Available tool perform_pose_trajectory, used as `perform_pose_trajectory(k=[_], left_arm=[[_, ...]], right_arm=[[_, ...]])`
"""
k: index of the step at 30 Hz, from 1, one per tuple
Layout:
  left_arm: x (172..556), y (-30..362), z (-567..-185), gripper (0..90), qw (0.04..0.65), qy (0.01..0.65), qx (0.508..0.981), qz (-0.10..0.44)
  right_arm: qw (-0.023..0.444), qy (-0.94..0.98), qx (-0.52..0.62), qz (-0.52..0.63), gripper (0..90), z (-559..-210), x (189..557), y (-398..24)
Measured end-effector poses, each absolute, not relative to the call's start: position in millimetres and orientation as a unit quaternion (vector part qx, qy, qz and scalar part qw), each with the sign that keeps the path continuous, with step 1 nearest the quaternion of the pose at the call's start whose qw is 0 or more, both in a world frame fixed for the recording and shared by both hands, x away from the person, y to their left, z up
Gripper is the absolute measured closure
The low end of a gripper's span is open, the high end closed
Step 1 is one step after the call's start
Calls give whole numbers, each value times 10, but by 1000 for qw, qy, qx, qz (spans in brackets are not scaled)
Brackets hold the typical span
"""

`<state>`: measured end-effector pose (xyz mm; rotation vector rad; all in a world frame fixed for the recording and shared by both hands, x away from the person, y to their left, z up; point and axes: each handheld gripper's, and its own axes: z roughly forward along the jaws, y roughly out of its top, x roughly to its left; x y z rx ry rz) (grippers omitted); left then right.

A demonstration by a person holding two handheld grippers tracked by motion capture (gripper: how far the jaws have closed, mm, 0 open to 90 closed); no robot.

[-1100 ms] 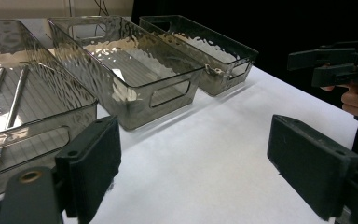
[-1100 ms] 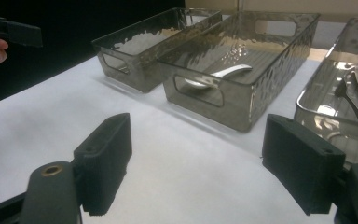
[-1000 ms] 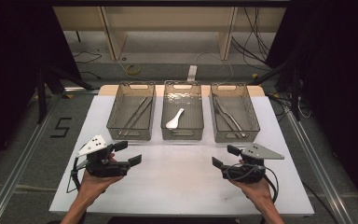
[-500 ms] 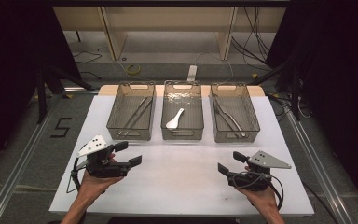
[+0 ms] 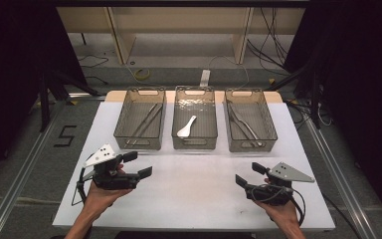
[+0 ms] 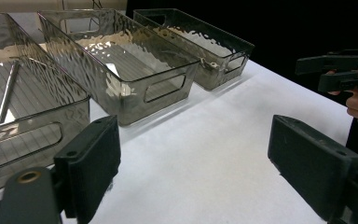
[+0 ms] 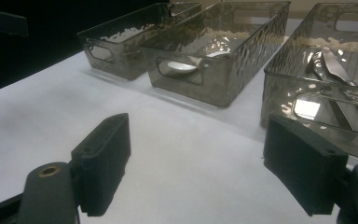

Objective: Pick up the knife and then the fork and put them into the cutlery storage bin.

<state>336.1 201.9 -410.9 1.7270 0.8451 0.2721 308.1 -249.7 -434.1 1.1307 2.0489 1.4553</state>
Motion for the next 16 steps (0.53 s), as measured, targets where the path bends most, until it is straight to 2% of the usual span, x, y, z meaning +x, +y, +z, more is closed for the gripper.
perform_pose_trajectory(k=[16], left_arm=[[3360,2017,-4110,166,564,359,735,117]], right_arm=[[190,735,399,514,238,-4348,3084,-2471]])
